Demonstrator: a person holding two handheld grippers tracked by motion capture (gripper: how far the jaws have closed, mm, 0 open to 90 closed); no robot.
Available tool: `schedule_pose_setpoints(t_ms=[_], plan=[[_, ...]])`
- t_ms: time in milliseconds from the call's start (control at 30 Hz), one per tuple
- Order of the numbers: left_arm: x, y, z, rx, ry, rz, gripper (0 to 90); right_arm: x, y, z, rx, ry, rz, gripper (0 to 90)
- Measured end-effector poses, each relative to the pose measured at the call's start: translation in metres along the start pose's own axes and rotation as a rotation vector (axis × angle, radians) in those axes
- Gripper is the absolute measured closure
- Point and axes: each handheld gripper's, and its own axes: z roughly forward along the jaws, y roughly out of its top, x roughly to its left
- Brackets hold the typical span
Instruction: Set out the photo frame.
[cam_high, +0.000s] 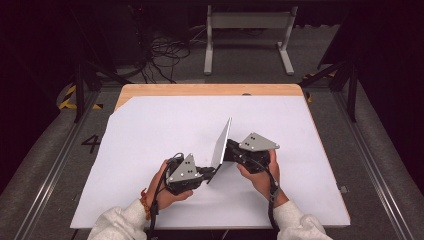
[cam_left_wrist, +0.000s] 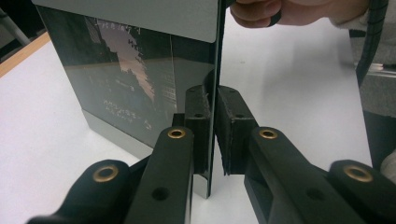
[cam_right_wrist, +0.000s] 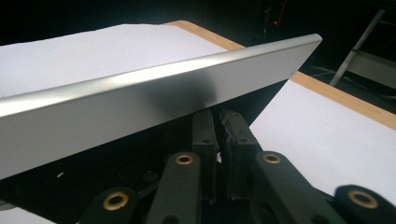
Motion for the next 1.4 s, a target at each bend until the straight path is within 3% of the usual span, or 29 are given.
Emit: schedule_pose_setpoints(t_ms=[67, 200, 333, 500, 567, 667, 1067, 1233, 1400], plan=[[0.0, 0.0, 0.0, -0.002, -0.003, 0.002, 82.2, 0.0, 0.0, -0.002, 0.004, -0.009, -0.005, 81.9], [-0.002, -0.001, -0.003, 0.005, -0.011, 0.019, 82.0, 0.006, 0.003, -0.014, 0.006, -0.043, -0.064, 79.6], [0.001, -0.007, -0.005, 0.017, -0.015, -0.001, 82.7, 0.013, -0.003, -0.025, 0.023, -0.019, -0.085, 79.2], [0.003, -0.013, 0.0, 0.057, -0.011, 0.006, 82.8, 0.02, -0.017, -0.031, 0.061, 0.046, -0.061, 77.2], [0.004, -0.018, 0.006, 0.086, -0.022, 0.015, 81.3, 0.026, -0.023, -0.034, 0.076, 0.072, -0.066, 76.8], [0.004, -0.02, 0.01, 0.092, -0.043, 0.01, 81.1, 0.031, -0.027, -0.038, 0.093, 0.115, -0.061, 76.8], [0.003, -0.02, 0.015, 0.099, -0.058, 0.002, 80.2, 0.047, -0.023, -0.04, 0.068, 0.146, -0.052, 67.2], [-0.004, -0.019, 0.019, 0.084, -0.053, 0.008, 79.6, 0.047, -0.023, -0.038, 0.059, 0.171, -0.001, 61.8], [-0.007, -0.019, 0.026, 0.079, -0.063, -0.005, 78.8, 0.046, -0.025, -0.038, 0.04, 0.162, 0.021, 60.5]])
